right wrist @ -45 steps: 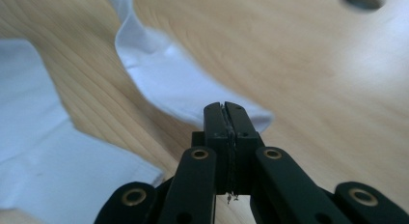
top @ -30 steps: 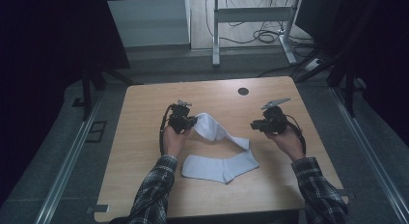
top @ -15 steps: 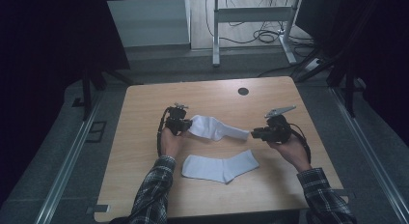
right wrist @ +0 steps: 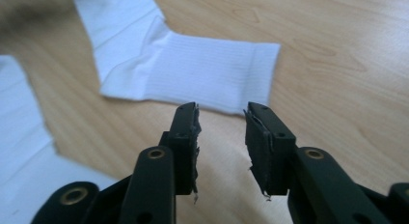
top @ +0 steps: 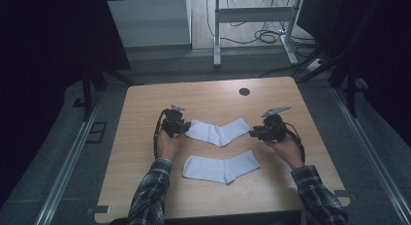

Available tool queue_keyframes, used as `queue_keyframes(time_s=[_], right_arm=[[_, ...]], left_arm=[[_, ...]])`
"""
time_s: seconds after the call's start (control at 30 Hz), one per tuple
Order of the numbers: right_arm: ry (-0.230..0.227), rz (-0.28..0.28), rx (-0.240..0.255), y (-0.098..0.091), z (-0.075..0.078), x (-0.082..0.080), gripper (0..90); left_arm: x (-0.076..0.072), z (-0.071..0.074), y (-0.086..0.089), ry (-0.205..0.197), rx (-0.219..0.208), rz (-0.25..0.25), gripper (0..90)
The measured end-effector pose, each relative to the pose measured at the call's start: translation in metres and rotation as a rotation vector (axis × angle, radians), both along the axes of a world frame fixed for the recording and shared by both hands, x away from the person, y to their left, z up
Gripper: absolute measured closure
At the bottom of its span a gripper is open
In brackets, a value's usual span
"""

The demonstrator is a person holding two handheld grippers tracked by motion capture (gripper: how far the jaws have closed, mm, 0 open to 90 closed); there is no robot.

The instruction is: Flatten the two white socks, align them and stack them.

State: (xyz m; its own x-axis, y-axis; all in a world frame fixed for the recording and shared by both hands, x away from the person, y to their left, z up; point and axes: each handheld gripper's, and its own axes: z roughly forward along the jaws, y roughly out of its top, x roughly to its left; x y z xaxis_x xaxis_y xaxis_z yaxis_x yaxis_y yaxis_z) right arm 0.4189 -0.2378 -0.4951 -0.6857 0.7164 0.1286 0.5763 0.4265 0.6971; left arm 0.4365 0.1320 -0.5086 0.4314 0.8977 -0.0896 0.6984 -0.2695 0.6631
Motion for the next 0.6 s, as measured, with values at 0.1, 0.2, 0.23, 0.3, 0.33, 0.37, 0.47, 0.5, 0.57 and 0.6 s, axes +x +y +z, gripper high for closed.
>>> queue_keyframes(time_s=[0.1, 0.2, 0.23, 0.3, 0.33, 0.37, 0.47, 0.5, 0.57, 0.6], right_arm=[[-0.018, -0.023, -0.011, 0.003, -0.004, 0.007, 61.7], [-0.042, -0.049, -0.022, 0.007, -0.007, 0.015, 60.4], [-0.044, -0.058, -0.025, 0.008, -0.008, 0.018, 59.9], [-0.049, -0.076, -0.022, 0.010, -0.010, 0.024, 58.9], [-0.046, -0.086, -0.019, 0.011, -0.011, 0.026, 58.6], [-0.048, -0.091, -0.024, 0.012, -0.013, 0.029, 57.8], [-0.056, -0.102, -0.031, 0.015, -0.017, 0.035, 56.1], [-0.053, -0.106, -0.028, 0.016, -0.019, 0.036, 56.1], [-0.049, -0.108, -0.031, 0.017, -0.023, 0.038, 56.1], [-0.045, -0.108, -0.037, 0.019, -0.025, 0.039, 56.1]], left_arm=[[-0.002, -0.004, 0.002, -0.021, -0.001, -0.009, 62.7], [-0.002, -0.008, 0.003, -0.029, 0.003, -0.012, 62.3], [-0.002, -0.010, 0.004, -0.030, 0.004, -0.008, 62.3], [-0.002, -0.012, 0.005, -0.032, 0.001, -0.008, 62.3], [-0.002, -0.014, 0.005, -0.032, 0.005, -0.007, 62.2], [-0.002, -0.015, 0.006, -0.034, 0.005, -0.007, 61.9], [-0.001, -0.018, 0.006, -0.039, -0.004, -0.007, 61.8], [-0.001, -0.019, 0.006, -0.038, -0.003, -0.007, 61.8], [0.000, -0.022, 0.006, -0.037, -0.002, -0.005, 62.3], [0.000, -0.023, 0.006, -0.031, 0.000, -0.006, 62.7]])
